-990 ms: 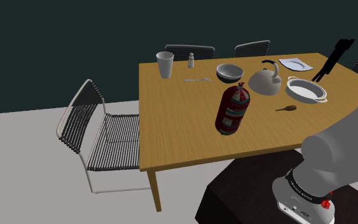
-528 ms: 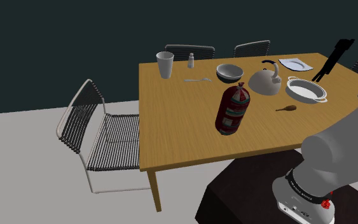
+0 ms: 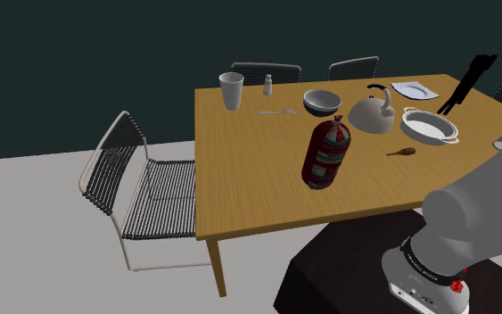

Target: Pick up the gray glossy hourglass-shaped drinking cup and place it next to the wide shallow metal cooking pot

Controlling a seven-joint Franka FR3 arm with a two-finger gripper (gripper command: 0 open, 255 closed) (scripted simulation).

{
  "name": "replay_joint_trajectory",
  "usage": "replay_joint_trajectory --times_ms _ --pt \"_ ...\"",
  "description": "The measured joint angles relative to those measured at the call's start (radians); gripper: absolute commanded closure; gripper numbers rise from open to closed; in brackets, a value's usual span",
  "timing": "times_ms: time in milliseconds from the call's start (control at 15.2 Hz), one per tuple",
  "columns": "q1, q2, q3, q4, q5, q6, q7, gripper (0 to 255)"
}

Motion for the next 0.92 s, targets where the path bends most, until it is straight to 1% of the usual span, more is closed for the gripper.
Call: replay_joint_trajectory --times_ms 330,924 --pt "-0.003 0.015 0.003 -0.056 0.014 0.065 -0.006 255" --pt "-0.025 0.082 0.019 -0.123 0.078 0.174 -0.041 255"
